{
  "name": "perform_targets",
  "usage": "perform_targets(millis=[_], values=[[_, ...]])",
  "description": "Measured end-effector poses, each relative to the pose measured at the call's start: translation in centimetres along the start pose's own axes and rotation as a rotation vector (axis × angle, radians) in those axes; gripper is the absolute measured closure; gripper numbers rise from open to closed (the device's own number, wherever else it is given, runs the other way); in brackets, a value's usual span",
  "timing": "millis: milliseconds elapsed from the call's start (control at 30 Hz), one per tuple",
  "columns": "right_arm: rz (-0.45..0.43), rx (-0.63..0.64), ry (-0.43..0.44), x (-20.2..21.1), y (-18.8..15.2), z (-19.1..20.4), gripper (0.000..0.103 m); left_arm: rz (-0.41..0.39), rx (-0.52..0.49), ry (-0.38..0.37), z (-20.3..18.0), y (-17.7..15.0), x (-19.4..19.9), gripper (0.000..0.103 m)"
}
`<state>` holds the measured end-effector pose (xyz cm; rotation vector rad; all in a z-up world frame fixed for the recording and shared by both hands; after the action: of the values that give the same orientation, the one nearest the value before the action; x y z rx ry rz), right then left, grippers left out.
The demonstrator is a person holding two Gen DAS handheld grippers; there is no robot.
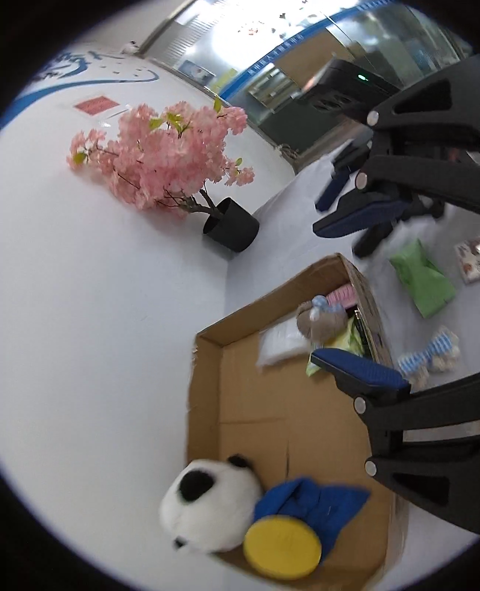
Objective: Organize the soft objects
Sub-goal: 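Move the right gripper over the patterned white tissue pack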
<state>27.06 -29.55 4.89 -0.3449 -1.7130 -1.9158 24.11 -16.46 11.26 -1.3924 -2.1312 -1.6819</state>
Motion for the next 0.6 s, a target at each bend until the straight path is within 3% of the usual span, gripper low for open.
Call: perform_targets(millis=[67,167,300,367,467,600], values=[[-0.028,-0.008,0.019,2.8,0.1,0.1,0.0,-0.031,-0.044,0.025,0.3,-0.3,3.3,0.03],[0.013,-0.039,0.092,5.6,-1.2,0.2,0.0,-0.036,-0.08,0.087,1.8,-1.7,6.8,0.026],[0.157,-0.017,0.174,7.5,-6.2,2.9,0.0,0.038,-0.049,0.127,5.3,-5.7,8.3,0.026],[0.229,-0.024,0.194,7.0,-8.6,4.0,0.0,0.086,0.015,0.139,7.4,-8.3,8.0,0.026],[0.335,-0.08,0.163,6.3,-12.4,5.5,0.0,0.11,0.078,0.165,9.8,-10.9,7.6,0.026],[0.382,-0.1,0.102,5.9,-15.3,6.6,0.0,0.114,0.111,0.227,11.5,-12.7,7.2,0.026]])
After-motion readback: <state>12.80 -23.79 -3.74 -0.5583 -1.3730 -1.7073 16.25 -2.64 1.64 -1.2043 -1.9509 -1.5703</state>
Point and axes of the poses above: each gripper's, at about its wrist camera, not at the fingertips, and x roughly against the way its jaws point, z to its left, y to its top, the point moved 9 cm from there along -x, roughly the way its jaws point
